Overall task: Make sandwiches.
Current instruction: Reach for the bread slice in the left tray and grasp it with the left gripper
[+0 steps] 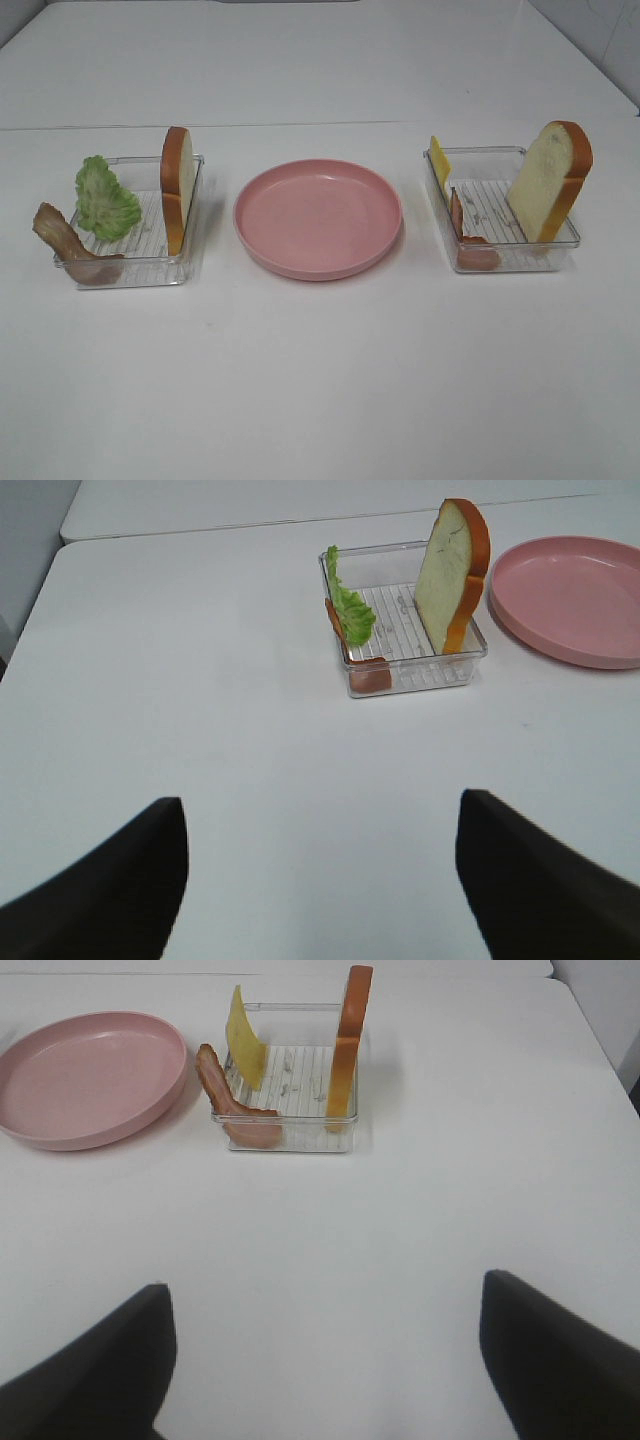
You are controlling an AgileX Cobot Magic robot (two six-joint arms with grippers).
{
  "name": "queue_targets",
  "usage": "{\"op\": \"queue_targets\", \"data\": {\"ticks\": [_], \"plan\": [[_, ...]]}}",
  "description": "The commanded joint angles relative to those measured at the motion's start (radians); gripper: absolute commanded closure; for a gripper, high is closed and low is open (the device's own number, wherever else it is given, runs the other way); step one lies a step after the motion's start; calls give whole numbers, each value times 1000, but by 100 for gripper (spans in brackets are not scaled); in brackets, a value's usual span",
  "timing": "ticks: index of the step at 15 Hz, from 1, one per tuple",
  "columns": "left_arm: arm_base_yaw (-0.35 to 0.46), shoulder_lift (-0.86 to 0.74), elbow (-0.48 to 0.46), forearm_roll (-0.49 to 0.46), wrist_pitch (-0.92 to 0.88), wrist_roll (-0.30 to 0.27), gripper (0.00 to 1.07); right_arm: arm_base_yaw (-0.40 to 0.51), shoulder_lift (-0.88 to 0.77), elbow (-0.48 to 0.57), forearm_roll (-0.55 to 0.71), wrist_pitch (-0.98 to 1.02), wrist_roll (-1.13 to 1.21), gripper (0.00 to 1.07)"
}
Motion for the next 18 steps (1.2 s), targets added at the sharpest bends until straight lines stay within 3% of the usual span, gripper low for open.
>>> {"op": "queue_targets", "data": {"ticks": [1,5,10,11,12,13,14,18], "plan": [[5,-4,-18,-8,-20,3,35,-2,-12,3,-2,-12,6,29],[5,211,-97,-9,-130,-1,35,-2,-12,3,-2,-12,6,29],[5,635,-250,-15,-224,-1,35,-2,-12,3,-2,-12,6,29],[5,846,-372,-43,-218,-1,35,-2,-12,3,-2,-12,6,29],[5,952,-441,-69,-211,-1,35,-2,-12,3,-2,-12,6,29],[5,983,-462,-77,-206,-1,35,-2,-12,3,-2,-12,6,29],[5,1142,-573,-116,-178,-1,35,-2,-12,3,-2,-12,6,29],[-22,1430,-777,-149,-94,-9,35,-2,-12,3,-2,-12,6,29]]}}
